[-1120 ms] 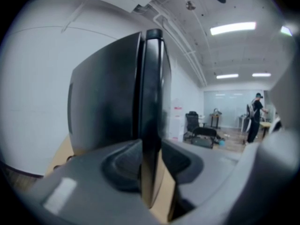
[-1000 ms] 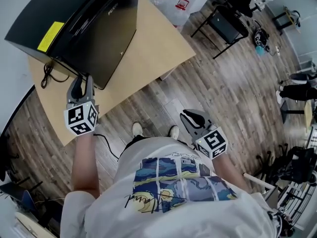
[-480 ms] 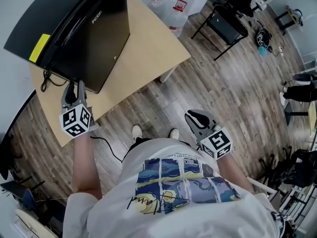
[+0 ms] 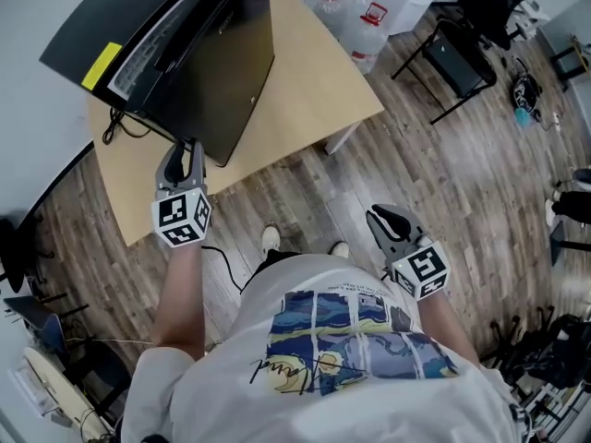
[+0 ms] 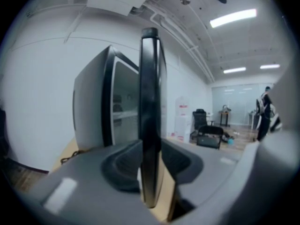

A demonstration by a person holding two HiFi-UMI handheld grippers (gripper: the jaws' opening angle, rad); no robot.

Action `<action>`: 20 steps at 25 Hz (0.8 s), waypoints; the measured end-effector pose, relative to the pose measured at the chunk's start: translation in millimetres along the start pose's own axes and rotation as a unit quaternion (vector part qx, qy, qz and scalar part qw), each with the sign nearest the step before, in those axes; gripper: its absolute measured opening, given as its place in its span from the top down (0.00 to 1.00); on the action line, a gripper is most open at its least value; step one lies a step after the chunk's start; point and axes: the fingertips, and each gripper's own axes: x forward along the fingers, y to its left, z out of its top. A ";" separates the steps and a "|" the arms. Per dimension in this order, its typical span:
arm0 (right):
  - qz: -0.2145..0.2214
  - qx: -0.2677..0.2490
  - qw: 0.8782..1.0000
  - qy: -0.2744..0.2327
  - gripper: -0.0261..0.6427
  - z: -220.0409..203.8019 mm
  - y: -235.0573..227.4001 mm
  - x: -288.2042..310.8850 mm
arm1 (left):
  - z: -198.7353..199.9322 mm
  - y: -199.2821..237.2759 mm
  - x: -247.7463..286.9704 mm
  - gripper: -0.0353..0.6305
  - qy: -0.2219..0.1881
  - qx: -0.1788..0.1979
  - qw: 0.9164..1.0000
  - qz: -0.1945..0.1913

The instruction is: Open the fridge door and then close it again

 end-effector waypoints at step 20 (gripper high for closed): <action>0.005 0.018 1.000 -0.024 0.89 -35.3 -46.2 -48.2 | -0.1 -92.7 -7.3 0.76 0.019 -0.009 1.000 0.011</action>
